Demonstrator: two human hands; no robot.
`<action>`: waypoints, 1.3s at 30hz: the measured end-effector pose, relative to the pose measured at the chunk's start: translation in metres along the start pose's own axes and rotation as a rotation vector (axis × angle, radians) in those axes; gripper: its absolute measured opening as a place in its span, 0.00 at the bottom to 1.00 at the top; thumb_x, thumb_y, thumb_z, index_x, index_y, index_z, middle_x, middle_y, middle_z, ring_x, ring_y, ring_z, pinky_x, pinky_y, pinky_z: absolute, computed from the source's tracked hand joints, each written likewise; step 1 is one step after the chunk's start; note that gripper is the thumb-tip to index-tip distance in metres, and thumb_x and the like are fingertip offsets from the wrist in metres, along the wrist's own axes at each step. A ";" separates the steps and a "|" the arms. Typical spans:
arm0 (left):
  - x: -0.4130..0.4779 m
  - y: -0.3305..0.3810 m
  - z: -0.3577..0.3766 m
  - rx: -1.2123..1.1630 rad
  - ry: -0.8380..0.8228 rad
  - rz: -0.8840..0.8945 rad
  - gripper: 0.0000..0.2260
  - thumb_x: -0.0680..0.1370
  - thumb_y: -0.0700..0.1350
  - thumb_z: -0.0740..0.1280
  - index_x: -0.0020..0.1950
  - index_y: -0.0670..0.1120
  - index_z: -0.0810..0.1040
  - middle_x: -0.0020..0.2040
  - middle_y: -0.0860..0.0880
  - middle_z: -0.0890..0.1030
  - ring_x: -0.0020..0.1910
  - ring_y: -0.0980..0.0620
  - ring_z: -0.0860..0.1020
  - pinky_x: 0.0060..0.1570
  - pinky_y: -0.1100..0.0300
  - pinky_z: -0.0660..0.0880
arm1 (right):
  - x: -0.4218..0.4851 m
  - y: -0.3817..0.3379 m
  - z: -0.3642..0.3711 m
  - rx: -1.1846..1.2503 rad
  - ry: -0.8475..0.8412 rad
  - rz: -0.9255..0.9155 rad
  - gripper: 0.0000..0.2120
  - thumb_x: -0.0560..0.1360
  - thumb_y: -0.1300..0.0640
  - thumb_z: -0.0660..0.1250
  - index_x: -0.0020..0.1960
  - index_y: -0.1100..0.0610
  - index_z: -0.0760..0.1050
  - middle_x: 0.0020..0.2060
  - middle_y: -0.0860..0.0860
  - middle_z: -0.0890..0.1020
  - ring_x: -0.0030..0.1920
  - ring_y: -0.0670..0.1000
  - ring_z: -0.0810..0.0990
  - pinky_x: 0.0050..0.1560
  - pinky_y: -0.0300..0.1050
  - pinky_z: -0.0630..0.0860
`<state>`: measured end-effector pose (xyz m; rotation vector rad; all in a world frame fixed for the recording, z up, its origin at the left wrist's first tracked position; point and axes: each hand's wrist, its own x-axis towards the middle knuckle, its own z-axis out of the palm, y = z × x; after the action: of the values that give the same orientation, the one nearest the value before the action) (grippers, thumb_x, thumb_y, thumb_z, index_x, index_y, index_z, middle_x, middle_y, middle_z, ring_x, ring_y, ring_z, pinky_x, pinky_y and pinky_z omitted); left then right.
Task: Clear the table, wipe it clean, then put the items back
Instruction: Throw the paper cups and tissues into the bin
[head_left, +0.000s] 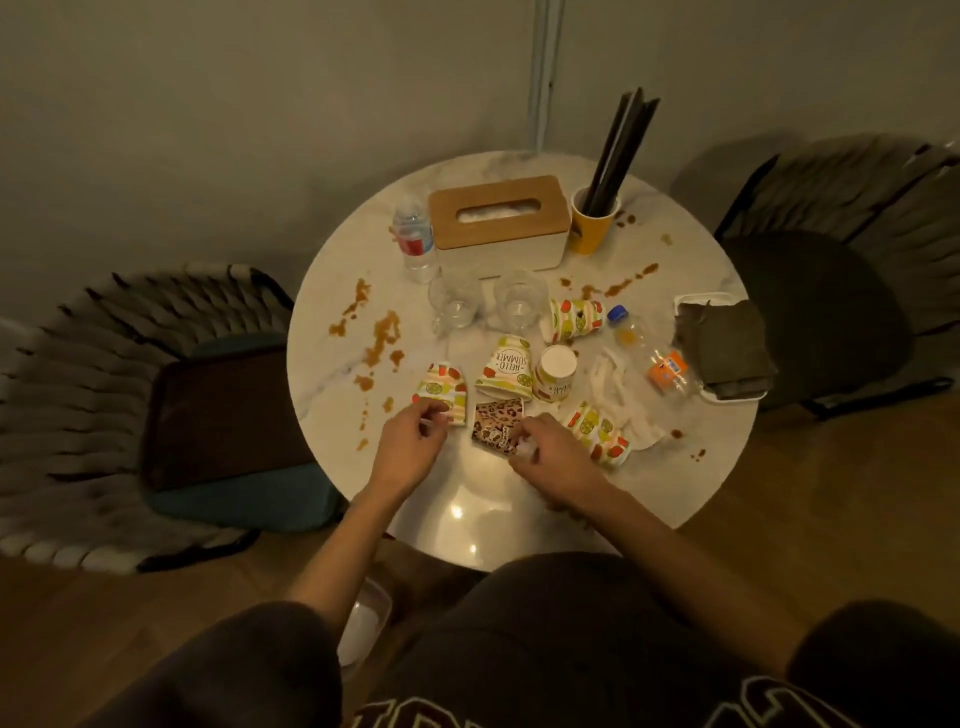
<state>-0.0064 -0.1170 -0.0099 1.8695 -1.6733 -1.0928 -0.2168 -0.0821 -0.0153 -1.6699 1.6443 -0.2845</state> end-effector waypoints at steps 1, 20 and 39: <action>0.013 -0.002 -0.004 0.040 -0.007 0.012 0.09 0.78 0.41 0.64 0.57 0.46 0.78 0.50 0.48 0.81 0.38 0.49 0.78 0.37 0.59 0.75 | 0.011 -0.005 0.003 -0.043 -0.001 -0.013 0.18 0.75 0.53 0.68 0.63 0.55 0.73 0.60 0.54 0.73 0.52 0.52 0.76 0.54 0.45 0.73; 0.105 -0.023 -0.002 0.366 -0.207 -0.150 0.33 0.66 0.60 0.75 0.67 0.49 0.71 0.59 0.47 0.80 0.56 0.46 0.78 0.49 0.55 0.73 | 0.074 -0.022 0.037 -0.454 -0.113 0.020 0.25 0.75 0.55 0.68 0.69 0.55 0.65 0.67 0.55 0.66 0.53 0.60 0.78 0.47 0.55 0.79; -0.117 -0.036 -0.008 -0.578 0.239 -0.578 0.22 0.67 0.50 0.78 0.58 0.49 0.76 0.56 0.49 0.82 0.51 0.51 0.82 0.54 0.52 0.79 | -0.020 -0.011 0.017 0.200 -0.220 -0.089 0.28 0.78 0.48 0.65 0.76 0.50 0.62 0.68 0.55 0.74 0.64 0.55 0.75 0.63 0.52 0.74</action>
<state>0.0257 0.0010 0.0013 2.0035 -0.5878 -1.3156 -0.2005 -0.0584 -0.0128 -1.5647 1.3373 -0.2876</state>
